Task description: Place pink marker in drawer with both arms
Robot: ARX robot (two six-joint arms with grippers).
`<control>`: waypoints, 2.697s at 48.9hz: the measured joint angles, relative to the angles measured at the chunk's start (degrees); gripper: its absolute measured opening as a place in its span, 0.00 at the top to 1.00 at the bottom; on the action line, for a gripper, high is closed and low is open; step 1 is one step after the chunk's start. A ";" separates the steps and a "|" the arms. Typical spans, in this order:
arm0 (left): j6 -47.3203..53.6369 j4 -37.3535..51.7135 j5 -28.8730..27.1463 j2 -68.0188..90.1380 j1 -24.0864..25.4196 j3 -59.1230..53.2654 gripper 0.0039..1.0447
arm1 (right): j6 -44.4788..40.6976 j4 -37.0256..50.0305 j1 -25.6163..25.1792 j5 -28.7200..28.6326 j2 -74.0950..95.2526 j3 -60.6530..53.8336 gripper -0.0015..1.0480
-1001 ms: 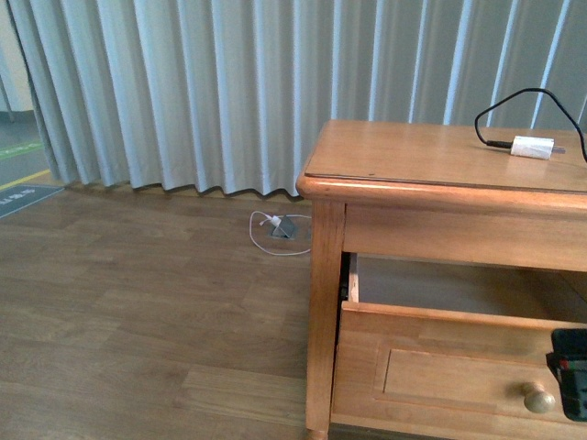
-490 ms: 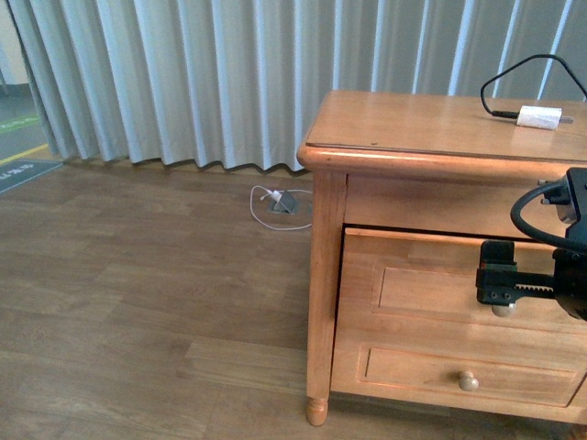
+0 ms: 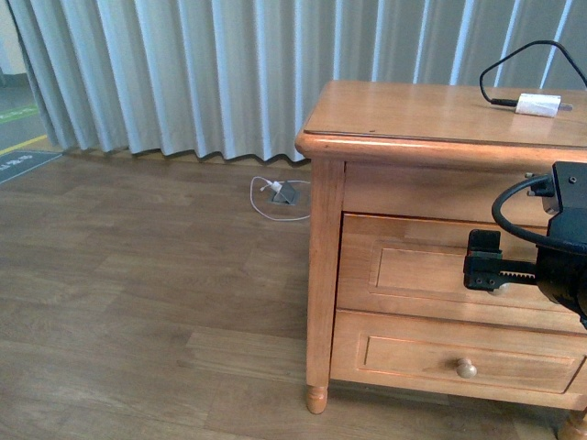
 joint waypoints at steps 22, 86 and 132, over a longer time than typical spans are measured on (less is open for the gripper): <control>0.00 0.00 0.00 0.00 0.00 0.00 0.05 | 0.09 -7.23 -1.31 -4.26 -15.04 -8.15 0.08; 0.00 0.00 0.00 0.00 0.00 0.00 0.05 | -4.66 -41.13 -3.37 -10.60 -103.38 -42.86 0.98; 0.00 0.00 0.00 0.00 0.00 0.00 0.05 | -4.76 -50.53 -3.26 -10.32 -120.85 -50.84 0.99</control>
